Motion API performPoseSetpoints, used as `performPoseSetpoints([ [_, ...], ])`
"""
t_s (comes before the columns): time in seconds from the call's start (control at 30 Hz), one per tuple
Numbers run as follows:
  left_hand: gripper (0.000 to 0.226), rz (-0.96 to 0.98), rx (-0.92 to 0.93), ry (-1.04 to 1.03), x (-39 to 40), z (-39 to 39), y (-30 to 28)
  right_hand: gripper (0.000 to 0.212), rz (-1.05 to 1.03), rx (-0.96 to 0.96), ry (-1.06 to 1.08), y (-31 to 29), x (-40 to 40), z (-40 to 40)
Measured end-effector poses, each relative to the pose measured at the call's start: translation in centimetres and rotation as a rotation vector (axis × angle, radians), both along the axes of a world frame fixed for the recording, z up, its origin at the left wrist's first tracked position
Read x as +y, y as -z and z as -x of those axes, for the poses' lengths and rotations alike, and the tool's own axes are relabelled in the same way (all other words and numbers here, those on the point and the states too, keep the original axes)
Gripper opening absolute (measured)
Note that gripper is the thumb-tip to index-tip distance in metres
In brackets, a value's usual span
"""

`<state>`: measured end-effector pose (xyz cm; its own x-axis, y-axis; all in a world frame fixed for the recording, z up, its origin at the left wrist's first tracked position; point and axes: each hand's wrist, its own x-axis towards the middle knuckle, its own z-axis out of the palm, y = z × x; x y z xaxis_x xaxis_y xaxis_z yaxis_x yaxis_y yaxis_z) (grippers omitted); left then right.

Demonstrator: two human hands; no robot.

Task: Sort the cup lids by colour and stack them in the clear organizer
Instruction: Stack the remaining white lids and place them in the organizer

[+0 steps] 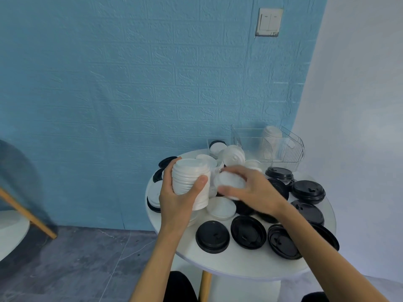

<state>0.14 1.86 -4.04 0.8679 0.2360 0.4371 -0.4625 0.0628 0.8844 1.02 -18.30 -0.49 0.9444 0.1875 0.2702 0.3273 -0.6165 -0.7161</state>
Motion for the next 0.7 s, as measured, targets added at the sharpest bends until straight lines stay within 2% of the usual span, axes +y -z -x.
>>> performPoseSetpoints([
  [0.13,0.080,-0.027,0.010,0.059,-0.4,0.3,0.1,0.041,-0.201,-0.108,0.026,-3.9,1.1,-0.7],
  [0.3,0.081,-0.068,0.003,0.123,-1.8,0.9,-0.5,0.046,-0.095,-0.044,-0.122,-4.9,4.7,-0.2],
  [0.47,0.072,-0.108,-0.002,0.093,-2.0,1.5,-0.9,0.045,-0.129,0.020,-0.173,-4.3,5.3,-0.1],
  [0.7,0.085,-0.064,0.000,0.052,-2.2,1.2,-0.6,0.040,-0.198,0.099,-0.224,-4.4,4.8,0.2],
])
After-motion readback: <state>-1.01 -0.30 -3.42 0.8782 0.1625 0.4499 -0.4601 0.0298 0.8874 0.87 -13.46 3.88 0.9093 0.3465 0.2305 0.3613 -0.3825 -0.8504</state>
